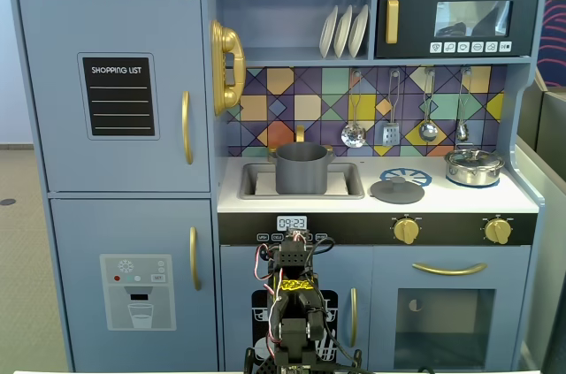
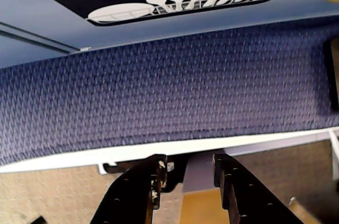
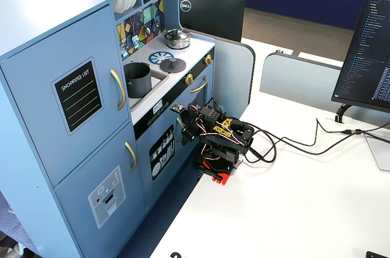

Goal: Take off the lid from the gray recipient and place it on the counter

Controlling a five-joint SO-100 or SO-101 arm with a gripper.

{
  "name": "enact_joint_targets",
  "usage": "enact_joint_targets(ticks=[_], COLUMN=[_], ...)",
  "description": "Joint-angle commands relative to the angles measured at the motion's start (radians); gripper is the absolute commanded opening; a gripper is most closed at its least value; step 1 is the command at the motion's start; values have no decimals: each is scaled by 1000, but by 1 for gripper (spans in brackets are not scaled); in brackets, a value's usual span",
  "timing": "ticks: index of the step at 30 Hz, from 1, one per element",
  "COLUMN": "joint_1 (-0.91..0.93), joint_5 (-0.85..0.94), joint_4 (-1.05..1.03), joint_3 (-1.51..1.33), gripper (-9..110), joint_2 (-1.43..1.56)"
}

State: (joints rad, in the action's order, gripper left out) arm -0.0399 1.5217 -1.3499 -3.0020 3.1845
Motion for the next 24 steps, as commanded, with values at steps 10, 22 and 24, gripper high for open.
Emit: enact_joint_targets(ticks=[10, 22, 24], joint_1=[-8, -8, -8], joint_5=[11, 11, 11], joint_4=[-179, -179, -179], joint_3=[0, 0, 0], gripper=[4, 5, 5], joint_2=[-6, -6, -6])
